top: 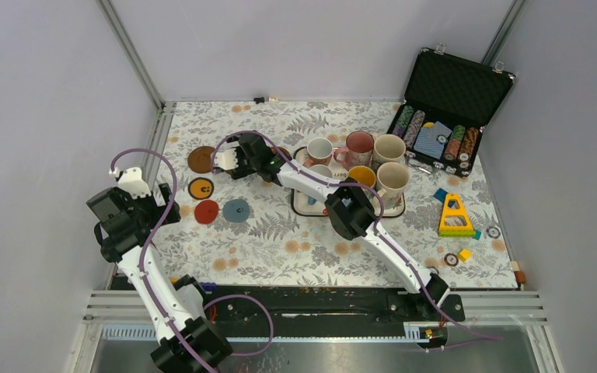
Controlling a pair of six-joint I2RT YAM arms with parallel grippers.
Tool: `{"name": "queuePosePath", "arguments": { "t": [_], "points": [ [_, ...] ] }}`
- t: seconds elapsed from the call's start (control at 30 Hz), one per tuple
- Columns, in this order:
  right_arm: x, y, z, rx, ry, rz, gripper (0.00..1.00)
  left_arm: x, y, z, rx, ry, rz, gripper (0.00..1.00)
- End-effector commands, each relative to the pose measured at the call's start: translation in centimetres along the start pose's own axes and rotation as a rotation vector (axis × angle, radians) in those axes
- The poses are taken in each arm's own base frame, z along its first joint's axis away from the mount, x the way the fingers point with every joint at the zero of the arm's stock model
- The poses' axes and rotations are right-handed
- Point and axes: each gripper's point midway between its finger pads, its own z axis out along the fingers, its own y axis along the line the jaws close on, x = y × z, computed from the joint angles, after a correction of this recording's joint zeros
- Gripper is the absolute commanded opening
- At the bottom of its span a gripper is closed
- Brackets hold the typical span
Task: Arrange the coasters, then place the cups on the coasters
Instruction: Move the coaster to the center of the board.
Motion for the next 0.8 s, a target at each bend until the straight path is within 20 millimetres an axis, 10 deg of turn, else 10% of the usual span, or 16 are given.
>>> {"name": "queuePosePath", "arguments": {
  "t": [0.0, 0.77],
  "points": [
    [1.21, 1.22, -0.05, -0.064, 0.027, -0.051, 1.0, -1.63, -0.11, -0.15, 0.013, -0.066, 0.026, 0.98],
    [1.69, 1.28, -0.94, -0.099, 0.054, -0.071, 1.0, -1.64, -0.06, -0.16, 0.009, -0.066, 0.023, 0.98]
  ]
}}
